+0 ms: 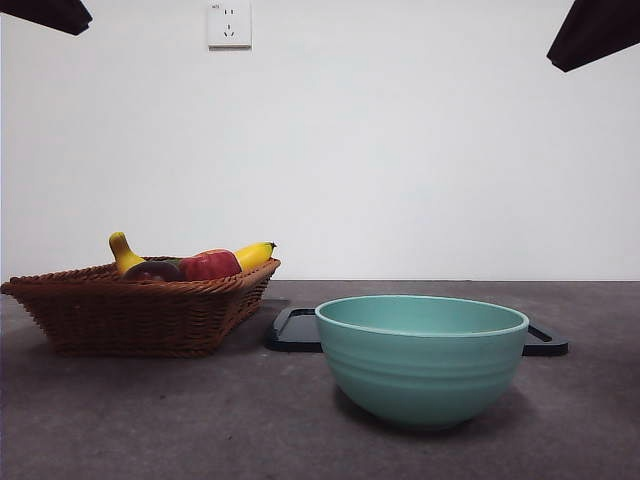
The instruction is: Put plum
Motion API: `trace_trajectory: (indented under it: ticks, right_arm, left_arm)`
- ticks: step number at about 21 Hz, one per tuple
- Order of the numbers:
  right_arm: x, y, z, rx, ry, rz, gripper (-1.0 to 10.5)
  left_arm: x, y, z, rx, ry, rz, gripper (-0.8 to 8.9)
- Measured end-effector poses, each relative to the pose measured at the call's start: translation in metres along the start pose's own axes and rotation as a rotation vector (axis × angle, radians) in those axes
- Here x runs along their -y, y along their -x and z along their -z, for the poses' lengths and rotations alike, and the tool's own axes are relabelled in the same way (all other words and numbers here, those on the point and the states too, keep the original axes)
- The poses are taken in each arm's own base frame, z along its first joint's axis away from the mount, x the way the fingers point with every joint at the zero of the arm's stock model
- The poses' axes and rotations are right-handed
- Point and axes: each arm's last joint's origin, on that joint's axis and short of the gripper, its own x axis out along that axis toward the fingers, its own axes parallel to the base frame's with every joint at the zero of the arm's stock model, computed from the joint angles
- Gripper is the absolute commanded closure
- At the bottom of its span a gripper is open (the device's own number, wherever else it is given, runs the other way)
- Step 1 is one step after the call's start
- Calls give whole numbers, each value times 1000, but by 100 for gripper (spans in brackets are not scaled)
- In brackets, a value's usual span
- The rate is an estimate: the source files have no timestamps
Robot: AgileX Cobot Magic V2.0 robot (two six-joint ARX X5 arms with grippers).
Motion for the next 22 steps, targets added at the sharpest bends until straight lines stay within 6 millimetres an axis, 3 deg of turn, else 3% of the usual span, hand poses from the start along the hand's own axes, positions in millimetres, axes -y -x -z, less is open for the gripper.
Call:
trace_trajectory:
  ticks: [4, 8, 10, 15, 22]
  right_arm:
    - [0, 0, 0, 0, 0, 0, 942]
    - [0, 0, 0, 0, 0, 0, 942]
    - [0, 0, 0, 0, 0, 0, 942]
    - [0, 0, 0, 0, 0, 0, 942]
    - [0, 0, 0, 0, 0, 0, 942]
  left_arm:
    - [-1, 8, -5, 86, -68, -72, 807]
    - [-1, 44, -21, 419, -182, -424, 807]
    - [1, 61, -18, 595, -228, -591, 807]
    - [-6, 69, 22, 800, -267, -867, 807]
    - [-32, 36, 80, 763, -227, -965, 807]
